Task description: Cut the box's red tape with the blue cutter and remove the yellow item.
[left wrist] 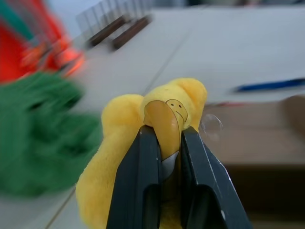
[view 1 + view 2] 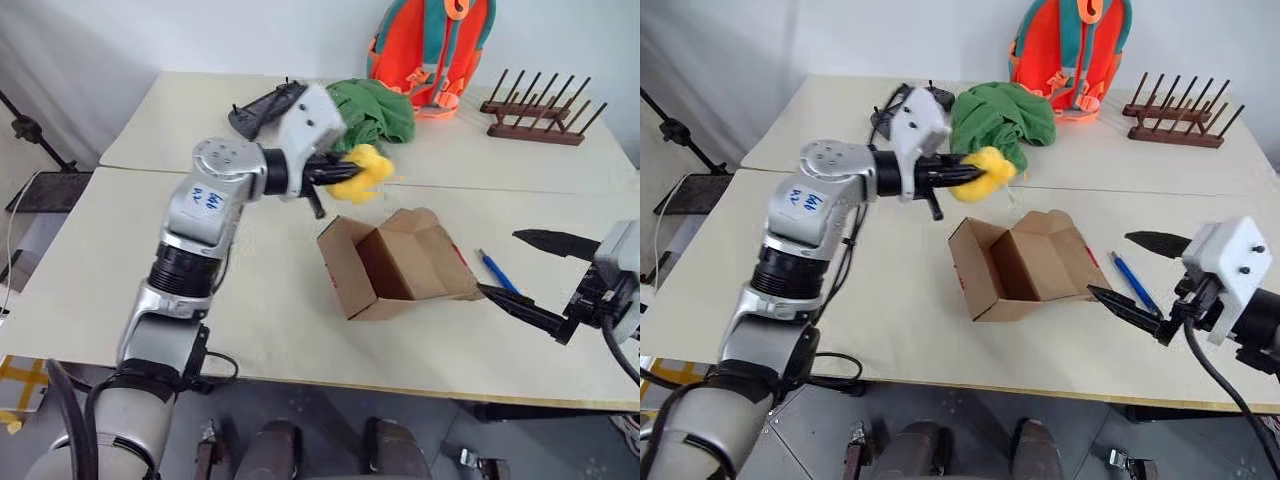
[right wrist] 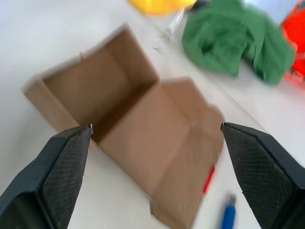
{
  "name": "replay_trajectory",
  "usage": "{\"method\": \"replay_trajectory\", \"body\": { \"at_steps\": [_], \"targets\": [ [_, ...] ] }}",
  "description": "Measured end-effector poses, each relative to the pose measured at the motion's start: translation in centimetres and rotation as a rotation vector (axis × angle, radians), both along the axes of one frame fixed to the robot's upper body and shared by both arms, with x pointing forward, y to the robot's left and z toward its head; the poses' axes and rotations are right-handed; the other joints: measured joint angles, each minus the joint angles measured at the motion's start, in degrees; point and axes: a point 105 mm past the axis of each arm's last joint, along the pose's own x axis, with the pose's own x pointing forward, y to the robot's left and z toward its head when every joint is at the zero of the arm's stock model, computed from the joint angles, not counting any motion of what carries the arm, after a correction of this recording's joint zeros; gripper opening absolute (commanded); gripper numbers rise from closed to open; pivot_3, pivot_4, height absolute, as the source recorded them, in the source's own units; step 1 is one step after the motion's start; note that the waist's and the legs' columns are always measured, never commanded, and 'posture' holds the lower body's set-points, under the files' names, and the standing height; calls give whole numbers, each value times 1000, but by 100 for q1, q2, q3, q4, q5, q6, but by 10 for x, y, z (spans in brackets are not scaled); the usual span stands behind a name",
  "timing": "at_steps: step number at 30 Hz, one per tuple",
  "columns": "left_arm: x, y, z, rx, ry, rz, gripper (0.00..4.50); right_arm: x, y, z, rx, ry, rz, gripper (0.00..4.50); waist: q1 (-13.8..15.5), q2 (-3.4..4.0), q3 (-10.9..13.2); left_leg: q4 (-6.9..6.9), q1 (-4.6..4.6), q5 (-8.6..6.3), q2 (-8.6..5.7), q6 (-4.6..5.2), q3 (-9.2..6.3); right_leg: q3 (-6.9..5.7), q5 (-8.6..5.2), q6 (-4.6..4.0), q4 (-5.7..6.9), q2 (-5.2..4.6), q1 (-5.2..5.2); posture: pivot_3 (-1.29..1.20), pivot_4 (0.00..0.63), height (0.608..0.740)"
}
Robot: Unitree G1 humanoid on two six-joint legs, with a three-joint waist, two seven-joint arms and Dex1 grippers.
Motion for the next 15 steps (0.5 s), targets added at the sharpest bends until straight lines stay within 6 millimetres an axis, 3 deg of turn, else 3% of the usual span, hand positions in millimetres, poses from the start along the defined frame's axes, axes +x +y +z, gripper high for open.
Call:
{"method": "replay_trajectory", "body": {
  "at_steps": [5, 9, 12, 15],
  "targets": [
    [19, 74, -24, 121, 54, 294, 95, 5, -8, -5, 15, 21, 59, 4500, -80, 0, 0, -5, 2, 0, -1, 0, -1, 0, 0, 0, 4, -1, 0, 0, 150, 740],
    [13, 100, -55, 189, 153, 370, 95, 16, -8, -7, 2, 31, 94, 4500, -79, -1, 1, -3, 0, 0, 1, -1, -5, -1, 0, 0, 3, -1, -1, 0, 150, 740],
    [-4, 102, -72, 230, 214, 336, 1044, 25, -5, -6, -1, 21, 129, 4500, -94, -1, 1, -5, 0, 0, 3, -3, -8, -1, 0, 0, 4, -1, -2, 0, 150, 740],
    [-12, 101, -72, 204, 245, 336, 1988, 33, 0, -5, -3, 20, 166, 4500, -74, -1, 1, -3, -4, 2, 2, -7, -19, -3, 0, 0, 6, -1, -2, 0, 150, 740]
  ]
}}
